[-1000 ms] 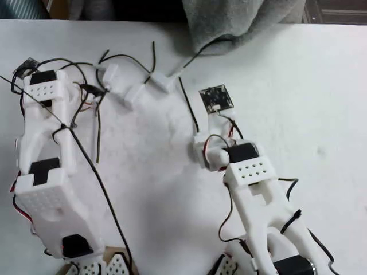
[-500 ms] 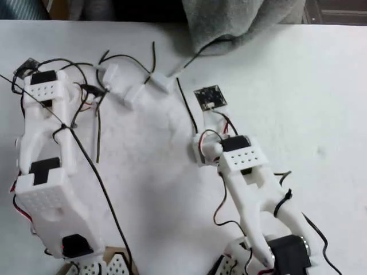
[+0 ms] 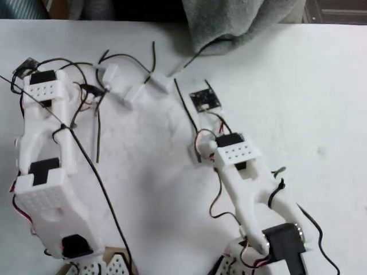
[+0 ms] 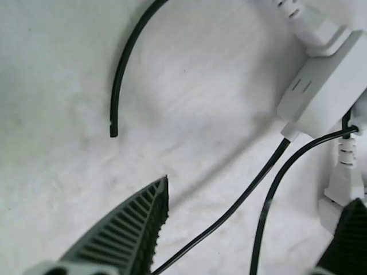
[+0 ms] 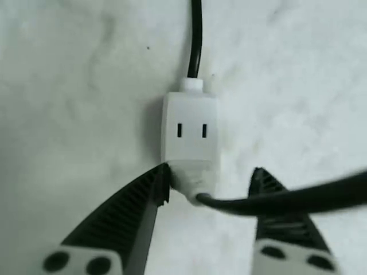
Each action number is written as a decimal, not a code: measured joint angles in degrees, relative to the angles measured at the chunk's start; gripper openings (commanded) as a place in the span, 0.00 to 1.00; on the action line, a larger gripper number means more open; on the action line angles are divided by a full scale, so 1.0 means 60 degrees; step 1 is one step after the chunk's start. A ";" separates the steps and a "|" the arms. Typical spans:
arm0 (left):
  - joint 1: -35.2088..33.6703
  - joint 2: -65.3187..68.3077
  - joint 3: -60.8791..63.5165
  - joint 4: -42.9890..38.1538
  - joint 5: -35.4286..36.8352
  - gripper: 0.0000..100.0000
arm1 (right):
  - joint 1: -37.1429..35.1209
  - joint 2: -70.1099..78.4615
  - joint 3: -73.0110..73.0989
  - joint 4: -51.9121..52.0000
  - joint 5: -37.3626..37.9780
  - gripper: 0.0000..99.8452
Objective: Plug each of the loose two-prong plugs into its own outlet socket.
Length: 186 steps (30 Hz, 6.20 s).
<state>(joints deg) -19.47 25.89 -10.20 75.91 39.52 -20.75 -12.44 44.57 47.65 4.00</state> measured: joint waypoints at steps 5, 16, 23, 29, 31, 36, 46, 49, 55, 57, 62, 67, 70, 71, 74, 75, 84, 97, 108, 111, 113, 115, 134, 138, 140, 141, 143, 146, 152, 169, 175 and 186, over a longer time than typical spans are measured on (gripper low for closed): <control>0.0000 0.0000 0.0000 0.0000 0.0000 0.43 | -0.0234 0.0088 0.0132 -0.0645 0.0000 0.28; 0.0000 0.0000 0.0000 0.0000 0.0000 0.43 | -0.0278 0.1641 -0.0513 -0.0425 0.0015 0.10; 0.0000 0.0000 0.0000 0.0000 0.0000 0.43 | -0.0205 0.2916 -0.2212 0.0190 0.0000 0.04; 0.0000 0.0000 0.0000 0.0000 0.0000 0.43 | 0.0278 0.3297 -0.4059 0.0249 0.0850 0.04; 0.0000 0.0000 0.0000 0.0000 0.0000 0.43 | 0.0352 0.3575 -0.4791 0.0132 0.1011 0.04; 0.0000 0.0000 0.0000 0.0000 0.0000 0.43 | 0.0381 0.5143 -0.6784 -0.0469 0.1128 0.04; 0.0000 0.0000 0.0000 0.0000 0.0000 0.44 | 0.0527 0.9612 -1.1971 0.1084 0.0938 0.29; 0.0000 0.0000 0.0000 -0.0103 -0.0190 0.43 | 0.0821 0.9978 -1.3319 0.2139 0.0410 0.30; 0.0000 0.0000 0.0000 -0.0161 -0.0938 0.43 | 0.1319 1.0007 -1.6469 0.4440 0.0264 0.30; 0.0000 0.0000 0.0000 -0.0161 -0.0952 0.43 | 0.1333 1.0007 -1.7656 0.5333 0.0308 0.30; 0.0000 0.0000 0.0000 -0.0205 -0.0967 0.43 | 0.1348 0.9993 -2.0557 0.7311 0.1304 0.30; 0.0000 0.0000 0.0000 -0.0601 -0.0967 0.43 | 0.1436 0.9641 -2.2711 0.8352 0.1890 0.30; 0.0000 0.0000 0.0000 -0.0850 -0.0967 0.44 | 0.1700 0.8850 -2.2799 0.8425 0.2168 0.30; 0.0000 0.0000 0.0000 -0.0952 -0.0967 0.44 | 0.1773 0.8571 -2.2813 0.8425 0.2256 0.30; 0.0000 0.0000 0.0000 -0.1304 -0.1026 0.44 | 0.1832 0.7604 -2.2989 0.8425 0.2549 0.30; 0.0000 0.0000 0.0000 -0.1407 -0.1040 0.44 | 0.1802 0.7223 -2.3033 0.8425 0.2637 0.30; 0.0000 -0.0293 -0.3399 0.0982 -0.1055 0.44 | 0.1817 0.3634 -2.3150 0.8425 0.3429 0.30; 0.0000 -0.3516 -1.1590 0.4381 -0.3502 0.43 | 0.3018 -0.0220 -2.3311 0.8425 0.3429 0.30; 0.0000 -0.9495 -1.2527 0.4381 -0.3678 0.43 | 0.3048 -0.3209 -2.3355 0.8425 0.3429 0.30; 0.0015 -1.1077 -1.2542 0.4381 -0.3722 0.43 | 0.3018 -0.4044 -2.3355 0.8425 0.3429 0.30; 0.0015 -1.1941 -1.2542 0.4381 -0.3941 0.41 | 0.3033 -0.4645 -2.3355 0.8425 0.3429 0.30; 0.0015 -1.2791 -1.2542 0.4381 -0.4308 0.37 | 0.3106 -0.5260 -2.3355 0.8425 0.3429 0.30; 0.1143 -1.8505 0.1685 0.3443 -0.4718 0.35 | 0.3092 -1.1282 -1.0652 0.8410 0.1158 0.20; 0.1143 -2.0015 0.4161 0.3209 -0.5260 0.35 | 0.3106 -1.2762 -0.7267 0.7634 0.1143 0.07; 0.1143 -2.0777 0.5304 0.3048 -0.5363 0.35 | 0.3077 -1.3582 -0.5700 0.7004 0.1158 0.07; 0.1143 -2.1143 0.5861 0.2945 -0.5392 0.35 | 0.3077 -1.4022 -0.4952 0.6667 0.1275 0.07; 0.1143 -2.1626 0.6799 0.2813 -0.5421 0.35 | 0.3077 -1.4872 -0.3560 0.6125 0.1641 0.06; 0.1143 -2.1641 0.7516 0.2740 -0.5421 0.35 | 0.3077 -1.5018 -0.1993 0.5963 0.1963 0.02; 0.1143 -2.1641 0.8176 0.2652 -0.5480 0.35 | 0.3092 -1.5092 -0.0484 0.5788 0.2066 0.02; 0.1143 -2.1626 1.2234 0.0381 -0.7751 0.03 | 0.2974 -1.5077 0.2886 0.4747 0.2095 0.02; 0.1143 -2.1626 1.3201 0.1143 -0.8147 0.02 | 0.3751 -1.5077 0.3282 0.4908 0.2110 0.02; 0.1143 -2.1626 1.4857 0.0952 -0.8278 0.03 | 0.4147 -1.5062 0.6681 0.4908 0.2110 0.02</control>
<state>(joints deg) -12.62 -103.87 78.95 81.63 -10.15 4.13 -102.81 84.66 77.10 16.66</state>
